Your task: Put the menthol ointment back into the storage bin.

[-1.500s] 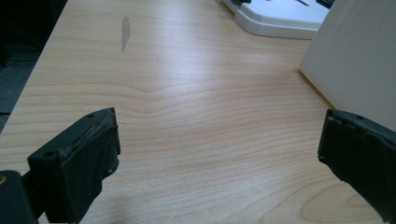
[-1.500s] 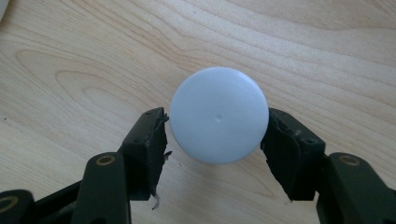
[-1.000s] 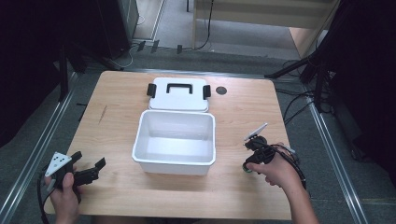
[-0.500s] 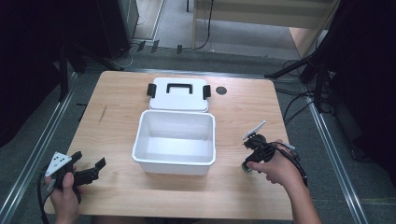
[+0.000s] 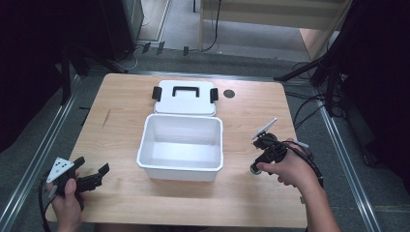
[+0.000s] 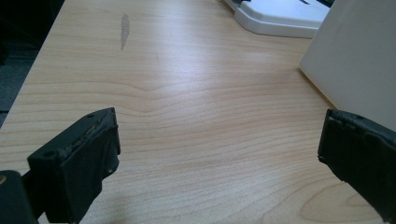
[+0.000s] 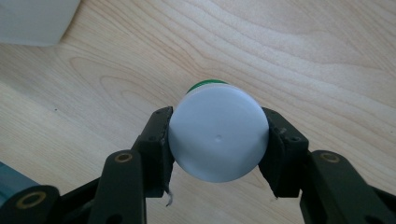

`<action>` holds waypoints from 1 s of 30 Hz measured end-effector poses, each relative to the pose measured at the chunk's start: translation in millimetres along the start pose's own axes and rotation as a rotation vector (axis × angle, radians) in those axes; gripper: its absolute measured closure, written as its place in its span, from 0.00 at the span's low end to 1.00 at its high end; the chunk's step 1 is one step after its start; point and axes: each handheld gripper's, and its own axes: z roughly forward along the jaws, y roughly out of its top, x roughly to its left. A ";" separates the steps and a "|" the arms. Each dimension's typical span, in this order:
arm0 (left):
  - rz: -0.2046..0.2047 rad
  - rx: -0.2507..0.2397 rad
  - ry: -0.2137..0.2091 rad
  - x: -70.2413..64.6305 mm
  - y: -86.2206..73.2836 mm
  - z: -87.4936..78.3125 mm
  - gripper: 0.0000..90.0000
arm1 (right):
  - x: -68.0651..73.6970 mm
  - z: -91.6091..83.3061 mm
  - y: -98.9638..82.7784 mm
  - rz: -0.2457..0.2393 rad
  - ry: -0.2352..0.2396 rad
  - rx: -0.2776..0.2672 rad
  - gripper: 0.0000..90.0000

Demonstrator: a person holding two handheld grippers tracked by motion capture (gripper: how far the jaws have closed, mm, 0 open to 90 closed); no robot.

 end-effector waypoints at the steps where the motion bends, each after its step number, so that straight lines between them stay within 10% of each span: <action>1: 0.000 -0.001 0.000 0.1 0.0 0.0 0.00 | 0.0 0.0 0.0 0.000 0.000 0.000 0.57; 30: -0.005 -0.006 -0.003 0.9 0.2 0.1 0.00 | 22.5 -71.6 41.6 -0.111 -0.001 -0.005 0.57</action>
